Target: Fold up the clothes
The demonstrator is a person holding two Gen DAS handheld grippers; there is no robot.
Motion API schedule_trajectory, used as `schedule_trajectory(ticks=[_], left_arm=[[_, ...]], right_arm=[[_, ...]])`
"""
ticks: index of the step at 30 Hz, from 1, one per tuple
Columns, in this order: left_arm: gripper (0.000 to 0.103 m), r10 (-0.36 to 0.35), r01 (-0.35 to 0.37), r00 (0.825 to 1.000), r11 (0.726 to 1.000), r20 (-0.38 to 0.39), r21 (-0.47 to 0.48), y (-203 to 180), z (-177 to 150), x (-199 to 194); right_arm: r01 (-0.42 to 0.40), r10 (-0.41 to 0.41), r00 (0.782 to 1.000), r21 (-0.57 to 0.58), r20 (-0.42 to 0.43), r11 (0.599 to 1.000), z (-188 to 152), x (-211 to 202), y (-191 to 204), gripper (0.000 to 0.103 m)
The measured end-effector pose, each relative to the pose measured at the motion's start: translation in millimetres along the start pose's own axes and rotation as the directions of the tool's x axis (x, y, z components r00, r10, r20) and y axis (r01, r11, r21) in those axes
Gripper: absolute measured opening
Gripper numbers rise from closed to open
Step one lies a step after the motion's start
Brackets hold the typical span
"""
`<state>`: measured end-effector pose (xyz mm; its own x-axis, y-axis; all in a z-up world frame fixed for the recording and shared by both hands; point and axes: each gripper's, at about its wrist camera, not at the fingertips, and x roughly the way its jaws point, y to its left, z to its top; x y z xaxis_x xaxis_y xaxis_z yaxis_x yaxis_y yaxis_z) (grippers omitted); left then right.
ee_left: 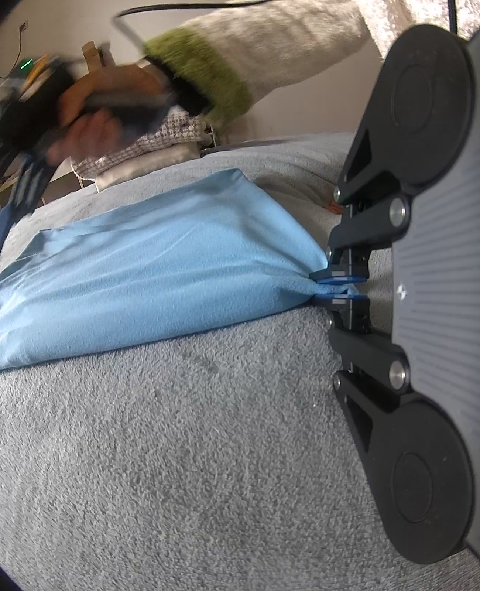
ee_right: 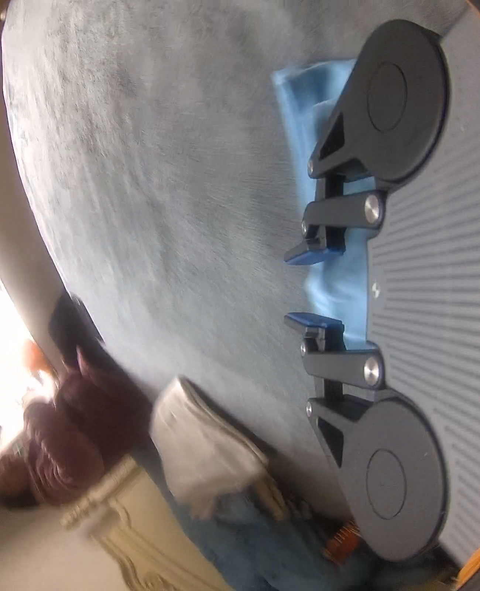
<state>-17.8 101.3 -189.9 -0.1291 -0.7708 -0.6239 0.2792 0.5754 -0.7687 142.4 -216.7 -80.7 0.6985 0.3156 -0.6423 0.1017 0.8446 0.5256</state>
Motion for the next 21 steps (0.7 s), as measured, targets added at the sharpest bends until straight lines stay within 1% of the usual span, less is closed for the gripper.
schedule_trajectory(ticks=[2, 4, 5, 8, 9, 10, 12, 13, 14, 16, 18, 20, 21], left_arm=[[0.008, -0.007, 0.007, 1.0, 1.0, -0.007, -0.015, 1.3, -0.5, 0.5], [0.008, -0.014, 0.014, 1.0, 0.999, -0.013, -0.033, 12.9, -2.8, -15.3], [0.008, -0.016, 0.015, 1.0, 0.999, -0.015, -0.039, 13.4, -3.5, -15.6], [0.009, -0.018, 0.017, 1.0, 0.998, -0.022, -0.059, 17.0, 1.4, -21.4], [0.009, -0.016, 0.015, 1.0, 0.998, -0.024, -0.063, 19.8, 4.9, -24.4], [0.009, -0.013, 0.011, 1.0, 0.998, -0.026, -0.064, 23.2, 8.3, -27.2], [0.009, -0.006, 0.005, 1.0, 0.998, -0.025, -0.064, 20.7, 26.2, -23.9], [0.009, -0.004, 0.002, 1.0, 0.998, -0.025, -0.064, 17.1, 31.8, -20.4], [0.009, -0.001, 0.0, 1.0, 0.998, -0.025, -0.065, 14.8, 34.2, -18.8], [0.009, 0.001, -0.003, 1.0, 0.997, -0.024, -0.072, 3.5, 42.8, -9.2], [0.009, 0.004, -0.006, 1.0, 0.997, -0.024, -0.076, 1.0, 38.6, -9.4], [0.009, 0.011, -0.012, 1.0, 0.997, -0.022, -0.076, -16.2, 43.2, 2.5], [0.009, 0.014, -0.016, 1.0, 0.997, -0.021, -0.076, -26.2, 48.2, 10.0]], right_arm=[[0.026, -0.028, 0.999, 0.041, 0.028, 0.999, -4.9, -10.8, -14.5, 0.027], [0.052, -0.056, 0.997, 0.083, 0.055, 0.995, -9.8, -21.7, -28.9, 0.027], [0.064, -0.071, 0.995, 0.104, 0.069, 0.993, -12.3, -27.1, -36.1, 0.026], [0.098, -0.116, 0.988, 0.168, 0.106, 0.981, -19.6, -43.3, -57.8, 0.018], [0.108, -0.132, 0.984, 0.189, 0.118, 0.976, -22.1, -48.7, -65.0, 0.019], [0.119, -0.148, 0.981, 0.211, 0.129, 0.97, -24.6, -54.1, -72.3, 0.022], [0.135, -0.165, 0.972, 0.173, 0.17, 0.976, -21.4, -63.3, -63.7, 0.022], [0.109, -0.132, 0.976, 0.136, 0.173, 0.985, -21.4, -64.2, -55.2, 0.022], [0.071, -0.083, 0.985, 0.089, 0.149, 0.994, -22.2, -61.2, -44.0, 0.022], [-0.009, 0.009, 0.996, -0.001, 0.086, 1.0, -24.6, -51.7, -22.7, 0.022], [-0.043, 0.045, 0.999, -0.086, 0.014, 0.995, -30.1, -37.6, -7.0, 0.021], [0.029, -0.028, 1.0, -0.127, 0.008, 0.991, -35.6, -30.5, -8.2, 0.021], [0.03, -0.029, 1.0, -0.137, 0.009, 0.99, -39.6, -35.4, -7.9, 0.02]])
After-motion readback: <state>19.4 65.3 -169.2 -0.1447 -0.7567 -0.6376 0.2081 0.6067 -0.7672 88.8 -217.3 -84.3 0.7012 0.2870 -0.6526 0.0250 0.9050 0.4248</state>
